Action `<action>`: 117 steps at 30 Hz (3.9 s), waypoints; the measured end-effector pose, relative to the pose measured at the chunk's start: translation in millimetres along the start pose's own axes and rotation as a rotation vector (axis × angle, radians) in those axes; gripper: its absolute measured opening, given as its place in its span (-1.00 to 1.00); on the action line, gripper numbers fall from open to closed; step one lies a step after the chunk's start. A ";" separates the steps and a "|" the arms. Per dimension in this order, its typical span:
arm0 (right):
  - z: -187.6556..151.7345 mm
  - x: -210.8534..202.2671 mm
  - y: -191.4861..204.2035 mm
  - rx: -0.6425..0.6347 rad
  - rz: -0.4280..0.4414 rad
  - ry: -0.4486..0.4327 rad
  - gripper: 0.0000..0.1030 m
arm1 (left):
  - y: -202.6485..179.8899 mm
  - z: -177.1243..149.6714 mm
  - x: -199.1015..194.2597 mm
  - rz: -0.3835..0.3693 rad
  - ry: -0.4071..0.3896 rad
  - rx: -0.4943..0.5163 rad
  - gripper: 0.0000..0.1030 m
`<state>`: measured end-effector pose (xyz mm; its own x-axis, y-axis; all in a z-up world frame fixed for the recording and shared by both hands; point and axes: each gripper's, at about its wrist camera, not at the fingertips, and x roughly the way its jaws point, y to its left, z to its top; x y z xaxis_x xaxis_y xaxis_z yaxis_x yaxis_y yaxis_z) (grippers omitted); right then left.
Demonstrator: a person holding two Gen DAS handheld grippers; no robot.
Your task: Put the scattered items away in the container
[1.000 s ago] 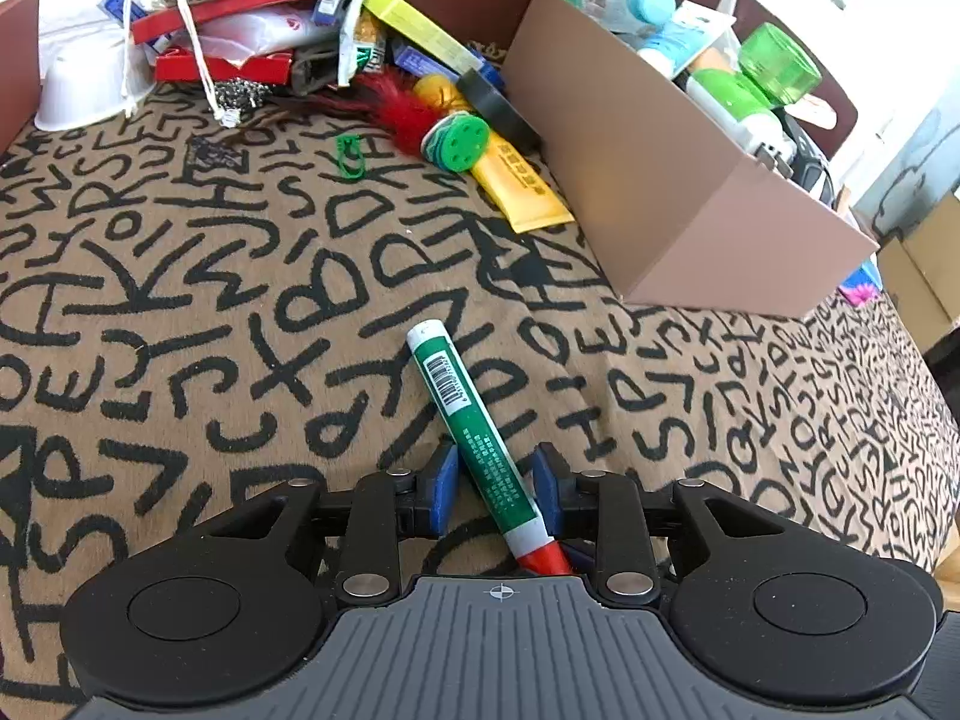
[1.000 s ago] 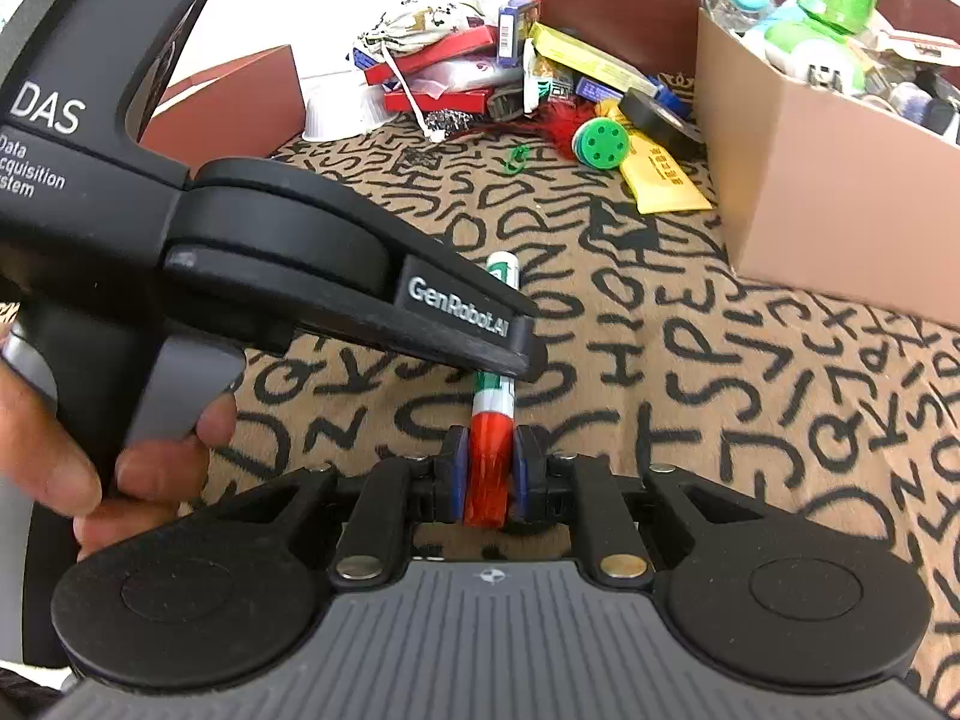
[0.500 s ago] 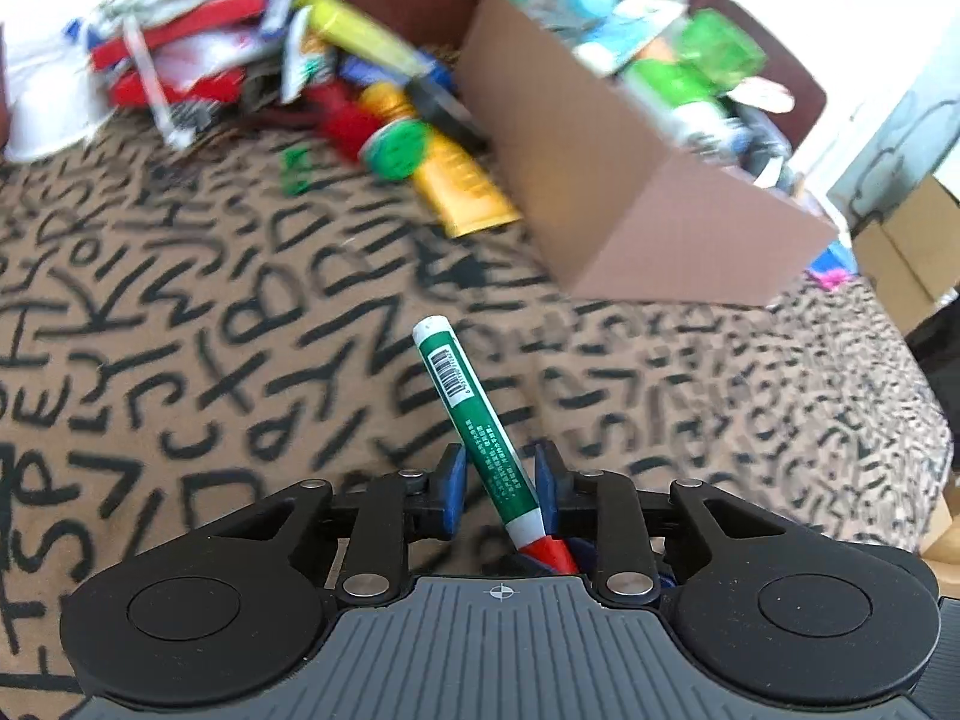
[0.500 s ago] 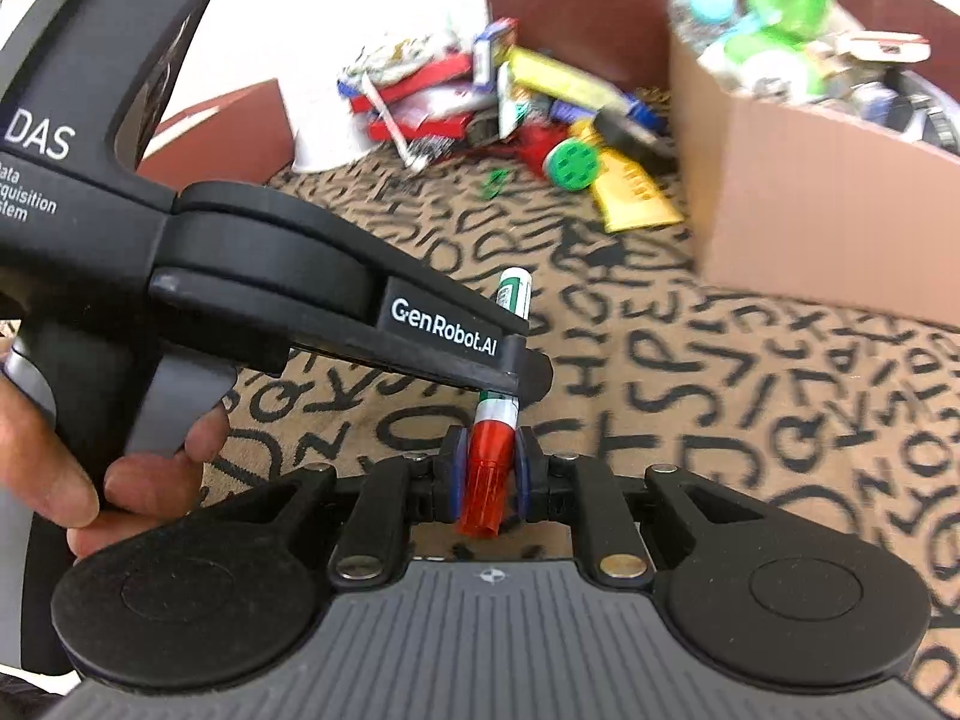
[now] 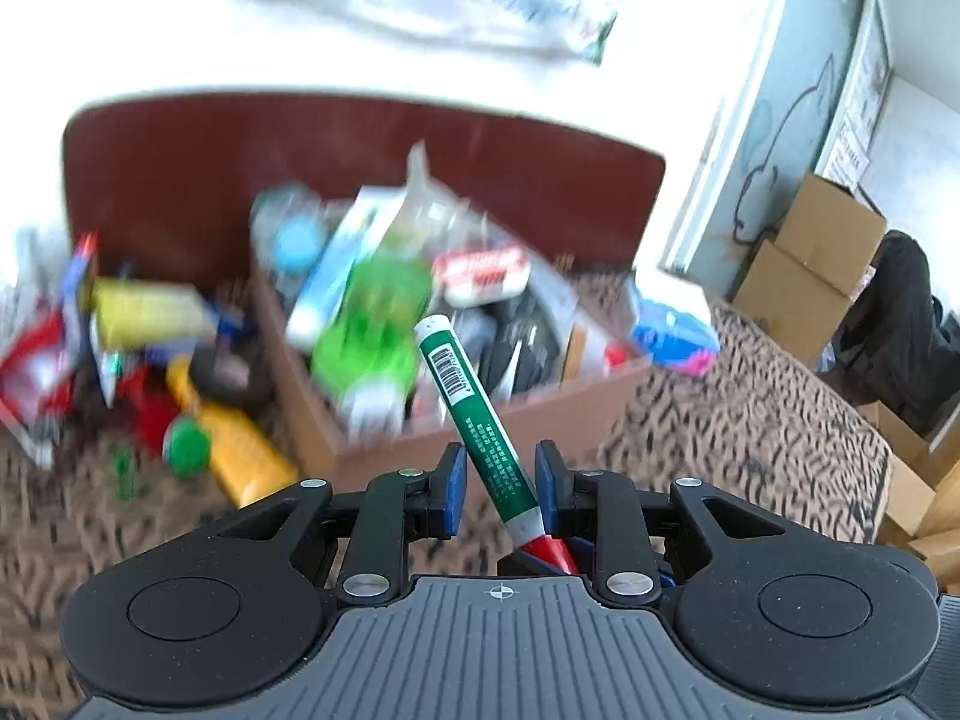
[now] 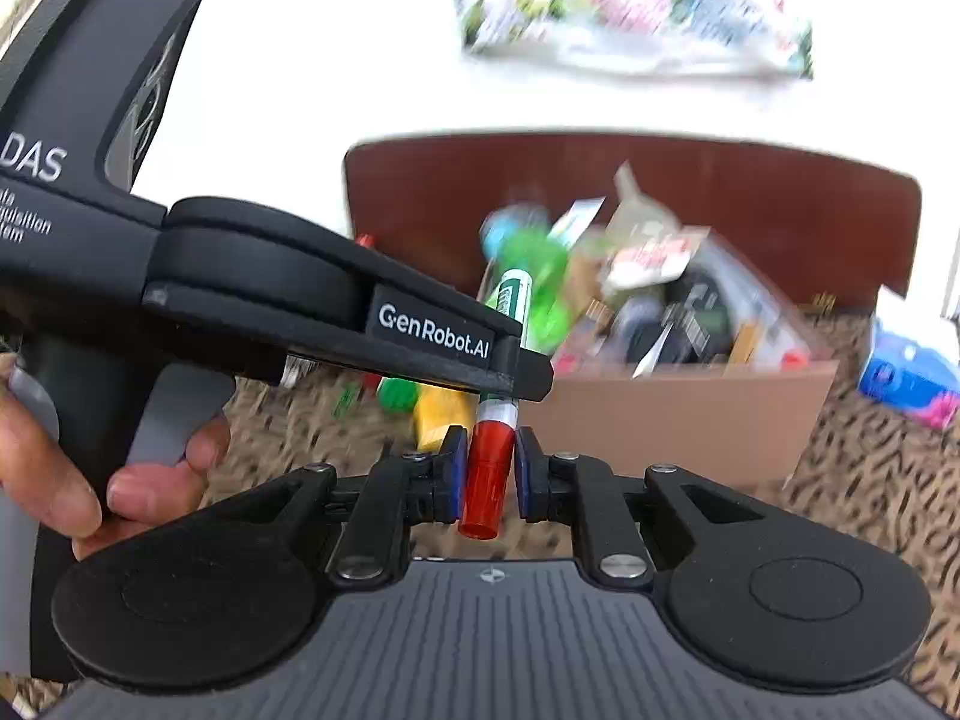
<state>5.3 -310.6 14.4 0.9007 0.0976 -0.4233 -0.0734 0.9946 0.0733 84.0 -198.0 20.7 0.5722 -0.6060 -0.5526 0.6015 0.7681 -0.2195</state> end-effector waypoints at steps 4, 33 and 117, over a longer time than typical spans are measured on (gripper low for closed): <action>32.9 11.8 -16.1 -0.004 -0.024 -0.074 -0.64 | -1.2 44.9 14.3 -0.024 -0.011 -0.024 -0.56; 60.4 102.9 -43.3 0.007 -0.103 -0.061 0.25 | 37.3 98.7 104.8 -0.037 0.041 -0.011 0.81; 40.7 334.5 146.6 -0.130 -0.019 -0.008 0.85 | 295.1 59.6 104.9 0.387 -0.008 -0.173 0.13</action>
<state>313.2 -133.5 -79.7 0.9058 0.0792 -0.4162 -0.1108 0.9925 -0.0523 354.8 -47.3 -54.2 0.7422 -0.2672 -0.6146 0.2394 0.9623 -0.1293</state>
